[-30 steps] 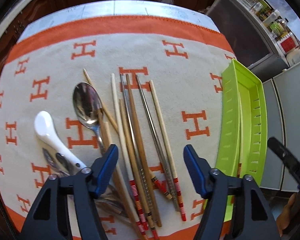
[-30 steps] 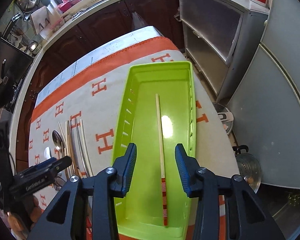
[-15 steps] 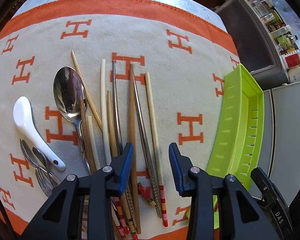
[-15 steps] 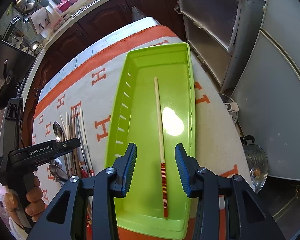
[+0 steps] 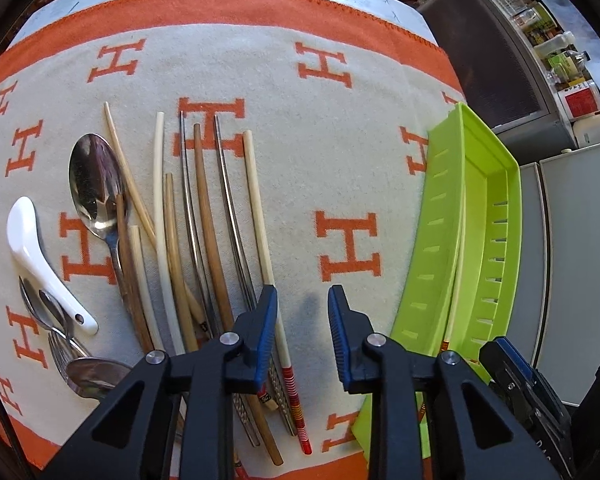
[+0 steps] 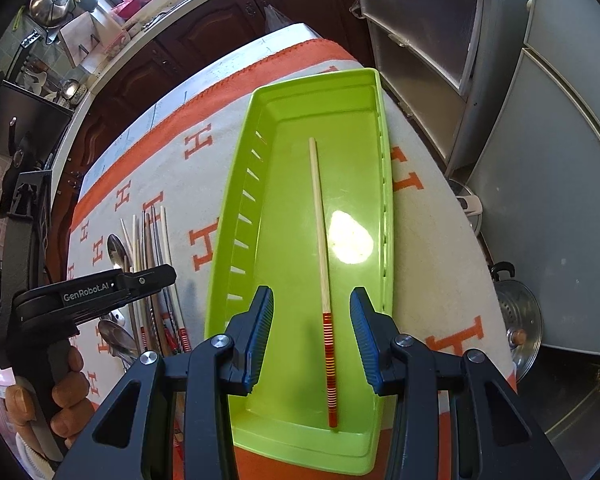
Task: Organize utensils
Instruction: 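Reach the left gripper into the pile and grasp a plain chopstick, then carry the chopstick with the left gripper into the green tray and release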
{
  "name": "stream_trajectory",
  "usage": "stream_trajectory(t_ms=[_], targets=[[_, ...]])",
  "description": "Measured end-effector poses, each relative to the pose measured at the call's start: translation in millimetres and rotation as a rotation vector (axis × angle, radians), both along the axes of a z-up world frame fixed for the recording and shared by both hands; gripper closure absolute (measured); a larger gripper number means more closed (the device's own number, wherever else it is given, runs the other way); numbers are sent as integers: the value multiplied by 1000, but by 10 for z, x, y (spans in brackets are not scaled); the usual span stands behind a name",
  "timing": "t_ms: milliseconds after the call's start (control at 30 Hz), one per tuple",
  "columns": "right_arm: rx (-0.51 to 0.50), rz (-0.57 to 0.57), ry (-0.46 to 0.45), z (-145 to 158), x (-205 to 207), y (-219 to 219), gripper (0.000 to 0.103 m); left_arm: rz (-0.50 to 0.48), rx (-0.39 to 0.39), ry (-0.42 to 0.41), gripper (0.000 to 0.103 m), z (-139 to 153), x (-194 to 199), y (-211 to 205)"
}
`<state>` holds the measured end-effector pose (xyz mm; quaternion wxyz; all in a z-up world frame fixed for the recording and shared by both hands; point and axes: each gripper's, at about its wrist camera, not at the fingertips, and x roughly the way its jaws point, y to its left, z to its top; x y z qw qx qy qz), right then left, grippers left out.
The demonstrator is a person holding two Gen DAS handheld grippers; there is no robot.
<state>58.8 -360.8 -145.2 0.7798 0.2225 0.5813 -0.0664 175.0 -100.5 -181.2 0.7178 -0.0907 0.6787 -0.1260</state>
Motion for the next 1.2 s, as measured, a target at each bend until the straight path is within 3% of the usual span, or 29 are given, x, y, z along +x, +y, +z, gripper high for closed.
stream_trajectory(t_ms=[367, 533, 600, 633, 667, 867, 1100, 1200], targets=[[4, 10, 23, -108, -21, 38, 63, -7, 43, 34, 79, -236, 66, -218], [-11, 19, 22, -128, -29, 77, 62, -79, 128, -19, 79, -222, -11, -417], [-7, 19, 23, -126, -26, 82, 62, -118, 185, -47, 86, -220, -56, -519], [-6, 18, 23, -131, -37, 86, 62, -131, 220, -62, 96, -223, -83, -562], [-3, 19, 25, -129, -34, 91, 62, -139, 228, -70, 96, -225, -102, -591], [23, 19, 29, -135, -99, 102, 62, -159, 130, -38, 99, -142, -189, -588], [36, -9, 10, -63, -240, 0, 62, -254, 51, -107, 99, 350, -358, -657], [60, -18, 1, -36, -288, -40, 62, -287, 0, -100, 99, 486, -418, -679]])
